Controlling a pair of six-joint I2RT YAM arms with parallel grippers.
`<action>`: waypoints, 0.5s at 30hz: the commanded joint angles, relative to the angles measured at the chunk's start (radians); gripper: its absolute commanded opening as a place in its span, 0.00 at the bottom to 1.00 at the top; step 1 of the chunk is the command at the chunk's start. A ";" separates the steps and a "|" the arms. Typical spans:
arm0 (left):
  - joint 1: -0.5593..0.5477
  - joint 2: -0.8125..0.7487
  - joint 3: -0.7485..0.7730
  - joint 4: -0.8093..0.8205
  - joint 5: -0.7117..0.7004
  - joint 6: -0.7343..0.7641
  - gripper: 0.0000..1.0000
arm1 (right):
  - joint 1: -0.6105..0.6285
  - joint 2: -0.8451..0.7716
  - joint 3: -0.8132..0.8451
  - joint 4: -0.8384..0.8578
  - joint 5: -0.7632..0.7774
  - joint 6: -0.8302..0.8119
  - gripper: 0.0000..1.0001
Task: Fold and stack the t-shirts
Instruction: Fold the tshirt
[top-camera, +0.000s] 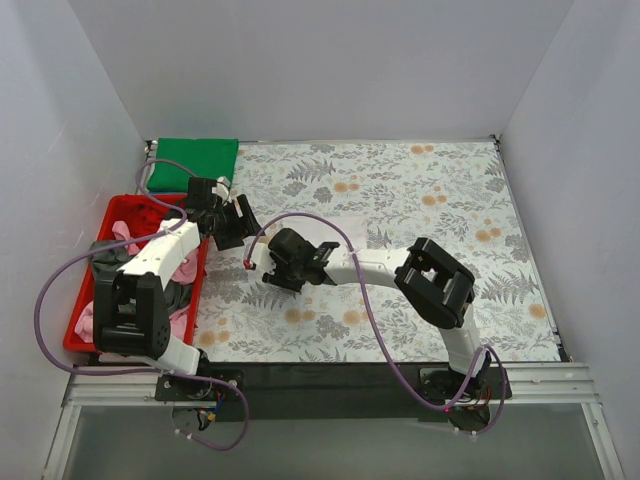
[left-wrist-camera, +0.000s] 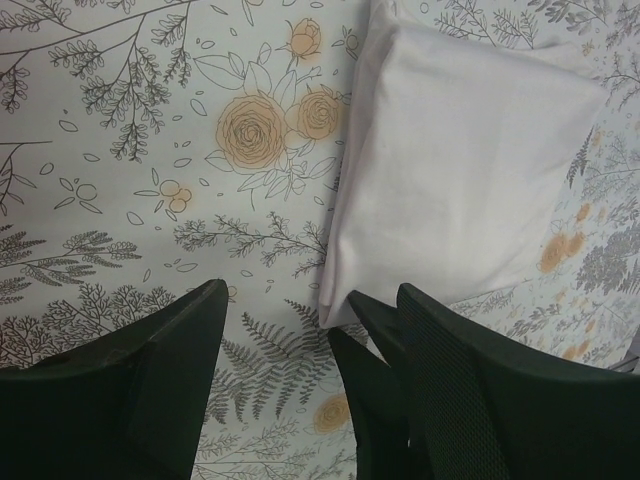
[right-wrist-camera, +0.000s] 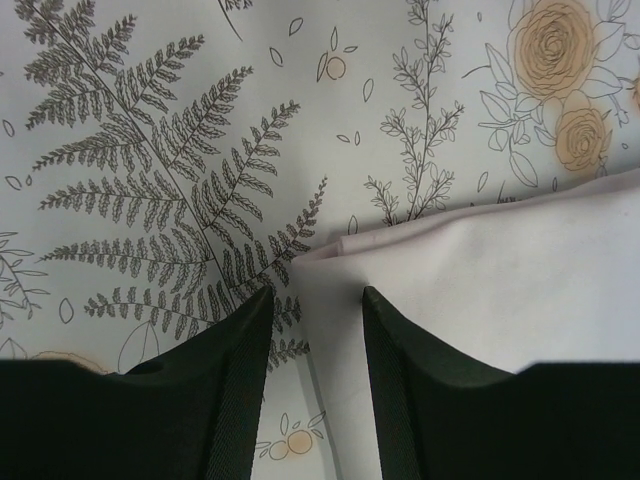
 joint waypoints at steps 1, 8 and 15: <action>0.010 -0.011 0.007 0.006 -0.016 -0.024 0.68 | 0.003 0.023 -0.014 0.052 0.004 -0.023 0.44; 0.015 0.048 0.015 0.024 0.029 -0.046 0.68 | -0.029 -0.009 -0.060 0.086 -0.014 -0.023 0.02; 0.015 0.117 -0.006 0.129 0.147 -0.156 0.83 | -0.109 -0.136 -0.091 0.125 -0.174 -0.013 0.01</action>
